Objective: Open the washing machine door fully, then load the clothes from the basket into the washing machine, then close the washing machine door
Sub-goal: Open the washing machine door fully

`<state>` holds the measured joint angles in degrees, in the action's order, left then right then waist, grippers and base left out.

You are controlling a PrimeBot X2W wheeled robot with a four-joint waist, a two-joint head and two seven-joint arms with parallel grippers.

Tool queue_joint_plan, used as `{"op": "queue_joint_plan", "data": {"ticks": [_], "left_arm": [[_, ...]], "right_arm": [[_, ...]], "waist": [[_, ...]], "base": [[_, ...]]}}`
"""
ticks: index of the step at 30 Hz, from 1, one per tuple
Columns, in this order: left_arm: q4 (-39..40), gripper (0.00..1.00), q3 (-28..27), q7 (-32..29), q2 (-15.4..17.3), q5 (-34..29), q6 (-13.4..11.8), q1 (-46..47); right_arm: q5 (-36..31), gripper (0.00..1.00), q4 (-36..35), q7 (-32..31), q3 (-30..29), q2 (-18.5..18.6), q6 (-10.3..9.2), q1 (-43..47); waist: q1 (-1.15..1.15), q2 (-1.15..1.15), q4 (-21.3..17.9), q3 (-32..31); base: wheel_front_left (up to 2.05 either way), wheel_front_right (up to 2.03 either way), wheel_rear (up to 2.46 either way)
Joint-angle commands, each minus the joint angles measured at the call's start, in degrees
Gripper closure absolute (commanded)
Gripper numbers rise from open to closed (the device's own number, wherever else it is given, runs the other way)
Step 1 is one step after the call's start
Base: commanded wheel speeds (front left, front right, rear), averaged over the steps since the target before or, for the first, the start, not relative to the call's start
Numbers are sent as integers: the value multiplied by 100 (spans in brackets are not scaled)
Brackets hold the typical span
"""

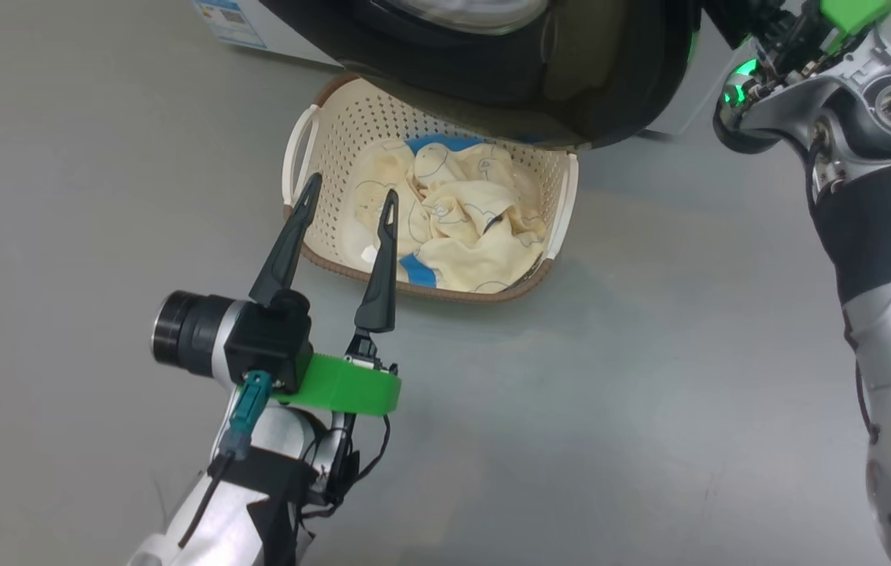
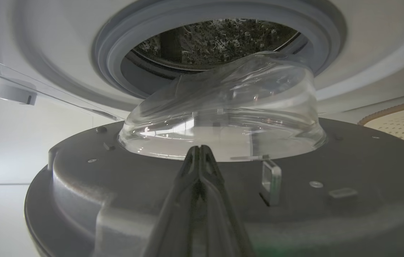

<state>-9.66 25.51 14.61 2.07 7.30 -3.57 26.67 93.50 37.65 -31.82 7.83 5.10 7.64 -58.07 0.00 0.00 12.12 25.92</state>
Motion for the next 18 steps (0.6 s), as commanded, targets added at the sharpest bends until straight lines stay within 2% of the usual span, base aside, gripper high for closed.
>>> {"op": "queue_joint_plan", "data": {"ticks": [1,11,18], "left_arm": [[172,0,-232,39,81,-32,-10,-18],[67,0,-371,39,81,-96,60,-176],[29,0,-404,39,81,-110,71,-237]], "right_arm": [[100,100,-403,-100,155,-195,-15,108],[514,100,-1564,-97,937,-220,-15,1043],[885,100,-2073,49,1533,-221,-15,1407]], "waist": [[0,0,-20,-36],[0,0,-93,-162],[0,0,-118,-221]], "base": [[0,0,0],[0,0,0],[0,0,0]]}}
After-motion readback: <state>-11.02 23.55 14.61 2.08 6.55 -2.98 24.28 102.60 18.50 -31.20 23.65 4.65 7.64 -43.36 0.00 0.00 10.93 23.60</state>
